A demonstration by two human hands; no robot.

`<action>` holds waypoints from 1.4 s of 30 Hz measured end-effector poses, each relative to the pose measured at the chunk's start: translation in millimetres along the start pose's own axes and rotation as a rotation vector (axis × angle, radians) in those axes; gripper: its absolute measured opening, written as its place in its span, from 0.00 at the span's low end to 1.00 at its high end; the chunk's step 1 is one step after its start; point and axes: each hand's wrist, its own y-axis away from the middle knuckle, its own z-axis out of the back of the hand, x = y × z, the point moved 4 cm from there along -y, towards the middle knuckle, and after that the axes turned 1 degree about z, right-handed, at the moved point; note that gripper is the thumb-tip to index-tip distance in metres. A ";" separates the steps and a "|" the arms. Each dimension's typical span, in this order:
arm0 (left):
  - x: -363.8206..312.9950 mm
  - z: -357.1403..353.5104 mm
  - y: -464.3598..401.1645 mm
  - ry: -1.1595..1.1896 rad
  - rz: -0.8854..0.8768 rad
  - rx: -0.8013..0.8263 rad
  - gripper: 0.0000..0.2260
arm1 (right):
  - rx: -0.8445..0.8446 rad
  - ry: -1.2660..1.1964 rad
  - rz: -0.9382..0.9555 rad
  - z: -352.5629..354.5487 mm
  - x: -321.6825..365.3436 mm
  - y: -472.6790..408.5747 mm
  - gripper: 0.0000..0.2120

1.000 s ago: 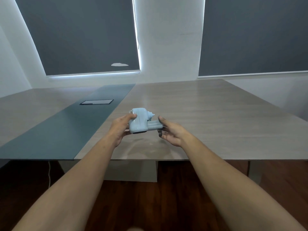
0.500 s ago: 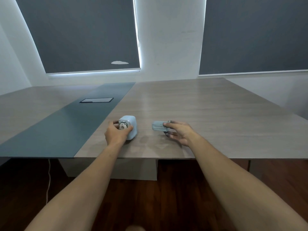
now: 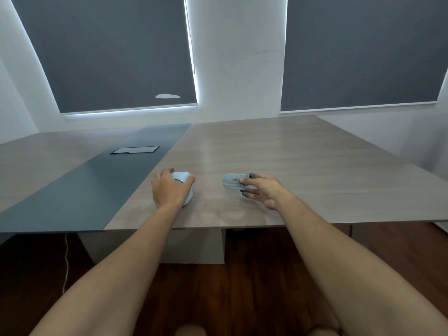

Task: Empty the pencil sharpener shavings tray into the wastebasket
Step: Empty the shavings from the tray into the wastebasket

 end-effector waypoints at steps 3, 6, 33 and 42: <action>-31.6 8.2 10.5 -0.056 -0.095 -0.032 0.27 | -0.020 0.014 0.028 14.6 13.2 13.3 0.15; -64.2 8.4 25.8 -0.025 -0.130 0.012 0.26 | -0.037 0.018 0.070 34.2 30.7 35.8 0.22; -154.8 -272.7 457.3 0.180 -0.334 1.201 0.18 | -0.562 0.040 -0.012 451.9 -56.8 327.1 0.26; -41.7 -365.8 576.0 -0.071 -0.212 1.423 0.22 | -0.664 -0.021 -0.281 542.9 -233.1 345.8 0.23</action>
